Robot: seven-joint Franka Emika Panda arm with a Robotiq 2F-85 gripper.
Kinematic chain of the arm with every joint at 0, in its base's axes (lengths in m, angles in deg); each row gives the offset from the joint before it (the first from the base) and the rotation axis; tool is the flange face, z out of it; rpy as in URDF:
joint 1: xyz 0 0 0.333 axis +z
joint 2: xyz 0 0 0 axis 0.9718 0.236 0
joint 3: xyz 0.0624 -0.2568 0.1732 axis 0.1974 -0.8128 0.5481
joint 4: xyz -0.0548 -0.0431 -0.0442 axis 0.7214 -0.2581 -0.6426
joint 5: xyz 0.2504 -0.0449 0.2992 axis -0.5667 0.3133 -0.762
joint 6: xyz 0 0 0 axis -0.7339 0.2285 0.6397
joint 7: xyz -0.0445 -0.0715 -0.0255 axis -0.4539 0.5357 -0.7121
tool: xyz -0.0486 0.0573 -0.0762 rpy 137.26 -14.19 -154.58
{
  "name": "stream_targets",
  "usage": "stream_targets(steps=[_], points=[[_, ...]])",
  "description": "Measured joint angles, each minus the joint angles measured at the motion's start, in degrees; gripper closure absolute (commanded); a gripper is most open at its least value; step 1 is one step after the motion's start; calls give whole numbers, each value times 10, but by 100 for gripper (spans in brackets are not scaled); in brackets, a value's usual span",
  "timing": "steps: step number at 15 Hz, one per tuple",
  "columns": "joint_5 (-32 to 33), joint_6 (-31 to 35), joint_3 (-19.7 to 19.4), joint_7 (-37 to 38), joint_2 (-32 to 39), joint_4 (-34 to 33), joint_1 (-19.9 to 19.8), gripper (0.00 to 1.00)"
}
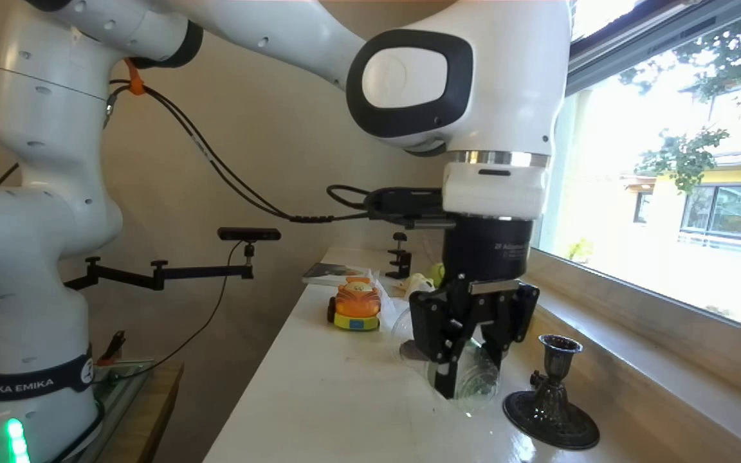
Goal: Put the cup upside down
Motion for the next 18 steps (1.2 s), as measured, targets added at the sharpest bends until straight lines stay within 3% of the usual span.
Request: stream_targets(steps=[11, 18], points=[[223, -40, 0, 11, -39, 1, 8, 47], [362, -40, 3, 45, -39, 3, 17, 42]])
